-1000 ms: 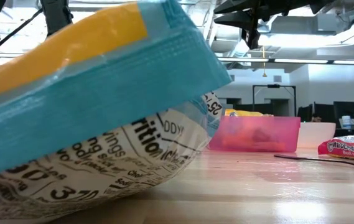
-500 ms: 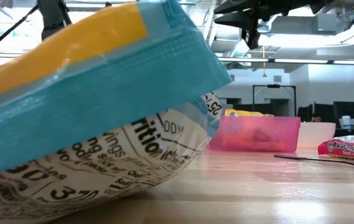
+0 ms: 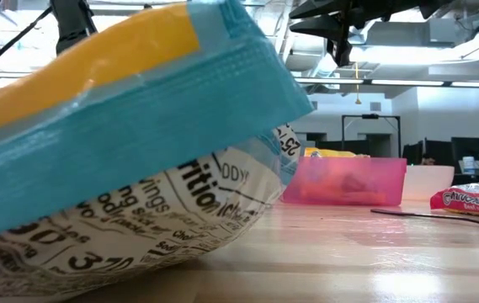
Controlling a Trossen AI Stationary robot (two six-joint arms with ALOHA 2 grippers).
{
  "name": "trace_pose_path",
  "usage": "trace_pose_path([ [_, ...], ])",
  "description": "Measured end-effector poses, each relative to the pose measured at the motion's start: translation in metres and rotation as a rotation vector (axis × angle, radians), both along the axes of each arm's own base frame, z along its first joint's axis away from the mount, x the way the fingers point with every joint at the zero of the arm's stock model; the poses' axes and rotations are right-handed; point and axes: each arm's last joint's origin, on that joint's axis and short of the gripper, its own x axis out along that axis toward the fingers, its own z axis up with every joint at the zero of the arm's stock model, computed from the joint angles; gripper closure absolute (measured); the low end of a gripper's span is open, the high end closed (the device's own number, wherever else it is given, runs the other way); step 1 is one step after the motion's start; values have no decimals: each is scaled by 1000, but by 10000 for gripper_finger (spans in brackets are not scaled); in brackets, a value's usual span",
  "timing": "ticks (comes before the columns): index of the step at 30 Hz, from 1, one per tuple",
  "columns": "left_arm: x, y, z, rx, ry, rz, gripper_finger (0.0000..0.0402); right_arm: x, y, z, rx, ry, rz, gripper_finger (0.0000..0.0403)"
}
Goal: Pick & Place Food Item
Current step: Put the black spoon into the green bin
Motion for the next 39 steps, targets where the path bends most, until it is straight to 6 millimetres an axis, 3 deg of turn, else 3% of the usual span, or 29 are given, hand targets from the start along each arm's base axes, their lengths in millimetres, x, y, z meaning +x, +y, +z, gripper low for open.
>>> trace_pose_path([
  [9,0,-18,7,-7,-37,-52,311,-2,0,-5,32,60,-8,324],
  [21,-30,-66,75,-124,-145,-189,311,-10,9,-22,108,256,18,324],
  [27,-49,-87,97,-203,-165,-270,311,-16,39,-29,83,344,136,324],
  [39,-55,-99,97,-203,-132,-314,311,-49,128,-33,-132,363,318,324],
])
